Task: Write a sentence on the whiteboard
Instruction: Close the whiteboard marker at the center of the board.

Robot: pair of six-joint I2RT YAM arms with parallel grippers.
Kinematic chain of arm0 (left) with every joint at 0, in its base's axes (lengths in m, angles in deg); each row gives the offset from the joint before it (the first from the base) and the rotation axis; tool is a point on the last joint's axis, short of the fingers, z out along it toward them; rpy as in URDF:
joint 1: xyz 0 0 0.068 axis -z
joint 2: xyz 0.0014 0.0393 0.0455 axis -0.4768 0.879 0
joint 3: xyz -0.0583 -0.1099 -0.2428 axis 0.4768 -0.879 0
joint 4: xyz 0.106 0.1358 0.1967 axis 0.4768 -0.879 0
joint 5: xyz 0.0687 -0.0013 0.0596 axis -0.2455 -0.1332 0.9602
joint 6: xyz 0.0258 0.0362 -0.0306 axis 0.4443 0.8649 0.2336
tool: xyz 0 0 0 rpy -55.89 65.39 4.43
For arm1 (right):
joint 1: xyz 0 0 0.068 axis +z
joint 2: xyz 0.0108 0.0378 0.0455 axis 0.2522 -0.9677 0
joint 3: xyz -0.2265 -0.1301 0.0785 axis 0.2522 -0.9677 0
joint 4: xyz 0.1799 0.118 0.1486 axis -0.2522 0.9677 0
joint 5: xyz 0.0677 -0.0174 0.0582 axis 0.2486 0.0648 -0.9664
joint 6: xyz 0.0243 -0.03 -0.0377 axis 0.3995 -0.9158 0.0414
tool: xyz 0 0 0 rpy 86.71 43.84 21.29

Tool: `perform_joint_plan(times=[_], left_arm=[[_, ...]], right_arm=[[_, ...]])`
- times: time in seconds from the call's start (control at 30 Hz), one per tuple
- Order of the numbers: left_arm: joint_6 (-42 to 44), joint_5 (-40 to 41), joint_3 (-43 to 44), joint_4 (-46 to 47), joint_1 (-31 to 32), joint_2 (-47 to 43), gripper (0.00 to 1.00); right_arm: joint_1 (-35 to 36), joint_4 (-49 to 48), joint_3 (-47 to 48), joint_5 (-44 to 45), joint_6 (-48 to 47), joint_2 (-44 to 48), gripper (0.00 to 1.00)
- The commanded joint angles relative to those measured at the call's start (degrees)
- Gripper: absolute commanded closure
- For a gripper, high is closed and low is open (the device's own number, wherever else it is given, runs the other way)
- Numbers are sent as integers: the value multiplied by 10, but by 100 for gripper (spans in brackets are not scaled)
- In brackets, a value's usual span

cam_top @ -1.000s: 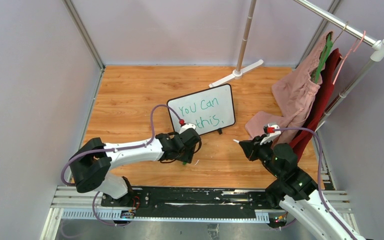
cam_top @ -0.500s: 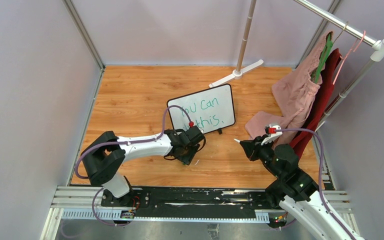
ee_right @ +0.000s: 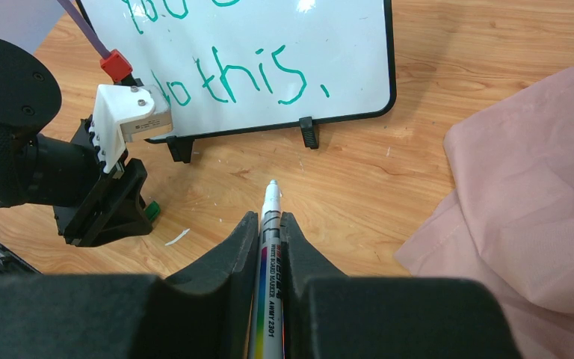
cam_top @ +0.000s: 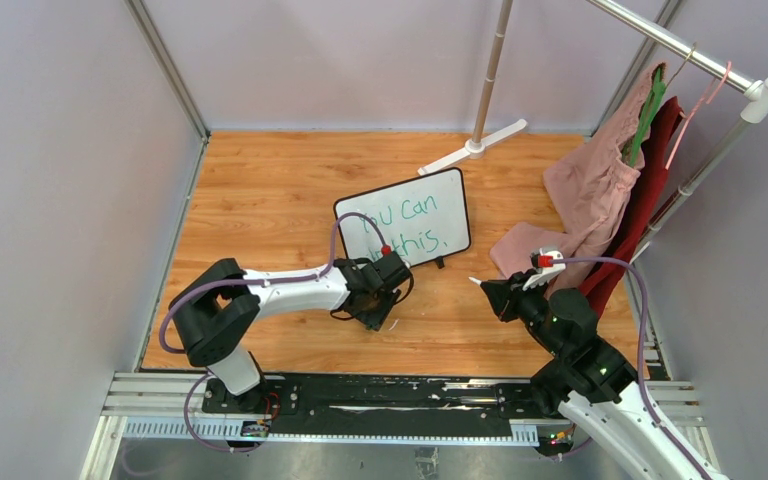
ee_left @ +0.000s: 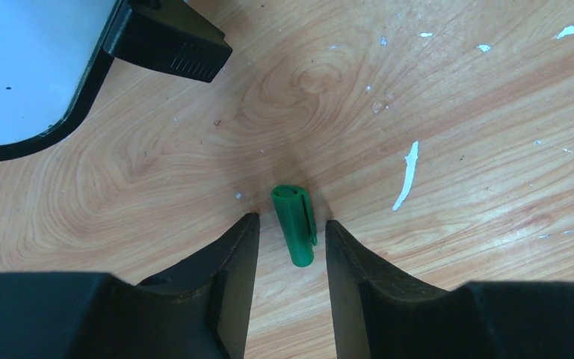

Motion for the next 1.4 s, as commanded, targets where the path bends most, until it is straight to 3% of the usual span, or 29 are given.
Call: perform_joint_plan(times=[0.0, 1.37], left_arm=[[-2, -2, 9, 19, -3, 18, 58], [-16, -15, -23, 37, -14, 32, 72]], right_arm=[[5, 0, -5, 10, -1, 1, 100], [5, -1, -6, 6, -2, -2, 100]])
